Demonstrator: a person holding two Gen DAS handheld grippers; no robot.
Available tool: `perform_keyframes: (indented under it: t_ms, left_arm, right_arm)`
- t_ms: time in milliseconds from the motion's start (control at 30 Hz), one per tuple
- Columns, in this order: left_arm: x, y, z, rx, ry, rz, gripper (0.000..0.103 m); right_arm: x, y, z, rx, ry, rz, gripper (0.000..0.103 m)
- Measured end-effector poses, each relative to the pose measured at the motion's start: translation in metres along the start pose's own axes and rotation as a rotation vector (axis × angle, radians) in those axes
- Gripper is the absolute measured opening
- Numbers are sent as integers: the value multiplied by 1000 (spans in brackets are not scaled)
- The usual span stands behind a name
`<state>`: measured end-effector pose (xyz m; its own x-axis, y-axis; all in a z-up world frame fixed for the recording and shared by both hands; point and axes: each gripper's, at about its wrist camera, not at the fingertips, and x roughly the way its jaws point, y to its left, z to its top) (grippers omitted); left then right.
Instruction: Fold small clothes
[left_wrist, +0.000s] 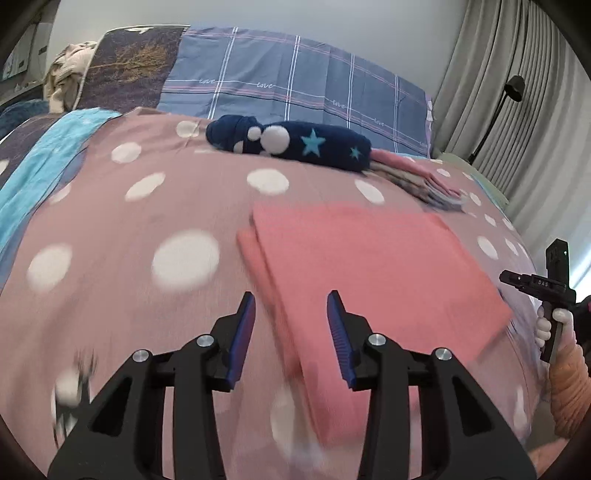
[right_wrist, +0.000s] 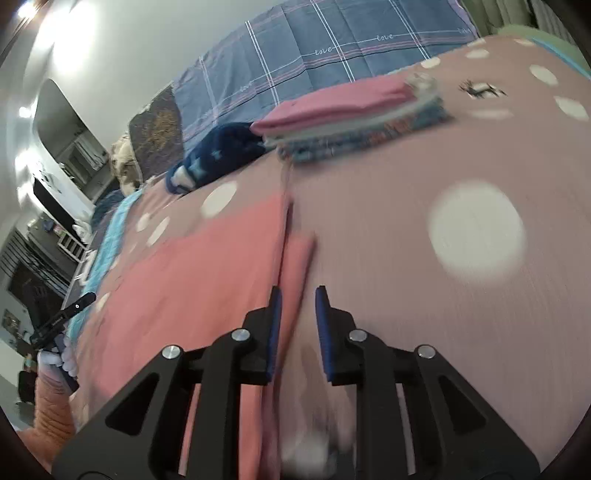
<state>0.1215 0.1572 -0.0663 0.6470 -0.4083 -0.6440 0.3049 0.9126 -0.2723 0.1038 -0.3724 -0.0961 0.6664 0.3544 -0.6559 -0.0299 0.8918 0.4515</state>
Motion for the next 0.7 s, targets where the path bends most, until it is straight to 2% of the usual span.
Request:
perform_keyframes:
  t_ms: [133, 233, 267, 333, 400, 500, 567, 633, 667, 700]
  left_arm:
    - [-18, -5, -52, -107, 71, -74, 45]
    - [-11, -11, -80, -202, 134, -196, 45]
    - [-6, -12, -87, -249, 148, -258, 45]
    - [4, -11, -95, -331, 148, -324, 44]
    - [11, -9, -97, -388, 117, -346, 45]
    - [20, 7, -91, -513, 39, -380, 44]
    - [33, 15, -85, -562, 31, -384, 44]
    - [40, 16, -80, -589, 41, -374, 39]
    - [43, 15, -76, -587, 37, -374, 29]
    - [44, 15, -74, -581, 30, -368, 9]
  right_arm:
    - [-38, 2, -58, 34, -2, 31, 27]
    - [-52, 4, -90, 101, -5, 76, 28]
    - [-54, 4, -95, 119, -8, 92, 28]
    - [-53, 11, -106, 159, 4, 156, 28]
    - [-52, 19, -113, 168, 17, 196, 30]
    - [-43, 26, -116, 207, 30, 209, 49]
    - [-35, 19, -112, 290, 27, 228, 62]
    - [-30, 9, -107, 387, 3, 250, 63]
    - [-26, 4, -102, 423, -11, 268, 64]
    - [-23, 2, -98, 444, -16, 269, 64]
